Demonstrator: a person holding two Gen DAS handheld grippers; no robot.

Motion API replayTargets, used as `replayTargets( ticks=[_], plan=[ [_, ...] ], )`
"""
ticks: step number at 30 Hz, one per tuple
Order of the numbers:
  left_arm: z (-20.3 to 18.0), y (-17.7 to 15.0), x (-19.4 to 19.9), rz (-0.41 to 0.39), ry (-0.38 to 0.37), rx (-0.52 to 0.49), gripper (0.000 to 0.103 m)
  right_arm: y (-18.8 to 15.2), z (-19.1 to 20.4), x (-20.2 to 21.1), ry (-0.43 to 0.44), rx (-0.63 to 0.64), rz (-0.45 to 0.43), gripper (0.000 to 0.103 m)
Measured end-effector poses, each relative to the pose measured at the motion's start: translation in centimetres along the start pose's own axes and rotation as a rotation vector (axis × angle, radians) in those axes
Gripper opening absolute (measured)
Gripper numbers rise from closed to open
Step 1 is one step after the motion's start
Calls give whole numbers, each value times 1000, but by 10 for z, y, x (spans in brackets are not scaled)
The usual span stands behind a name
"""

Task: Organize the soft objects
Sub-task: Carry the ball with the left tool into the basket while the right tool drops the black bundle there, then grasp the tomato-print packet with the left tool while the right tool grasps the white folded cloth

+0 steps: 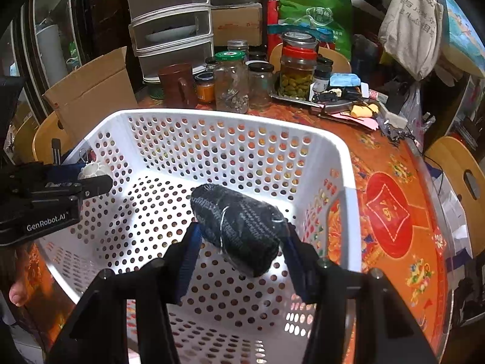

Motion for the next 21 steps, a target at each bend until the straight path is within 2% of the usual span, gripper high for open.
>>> replayTargets(
  ticks=[4,8,12,13,14,15,17,18,21],
  plan=[
    [-1,-2,-4,1,-13,3,43,-1,-1,-2,-10,-1,1,54],
    [-3,-1,-3,-14,-13,-8,54,-2,2,0,7,3,-3,56],
    [-7,2,3,-32,-8,-19,67,-1,3,6,20,-7,-21,65],
    [-8,2,7,-43,-8,-26,68,0,3,11,20,-4,-31,67],
    [-9,3,11,-57,-6,-32,75,1,3,15,12,-1,-42,70],
    [-9,4,17,-74,-2,-34,85,2,2,20,6,-2,-54,76],
    [-8,5,31,-107,8,-41,97,3,1,30,4,-15,-74,89],
    [-9,5,40,-125,16,-55,101,2,0,36,4,-23,-82,99],
    [-3,1,62,-163,67,-81,103,0,-2,51,10,-28,-109,102]
  ],
)
Point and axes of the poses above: each gripper's, at about its wrist camera, not at the fingertips, and x roughly against the way its jaws point, z to its left, y to its top, the point moved 9 cm from there along -x, roughly the way its jaws point, and after that the axes turned 2 degrees about -y, right-handed, at the moved point
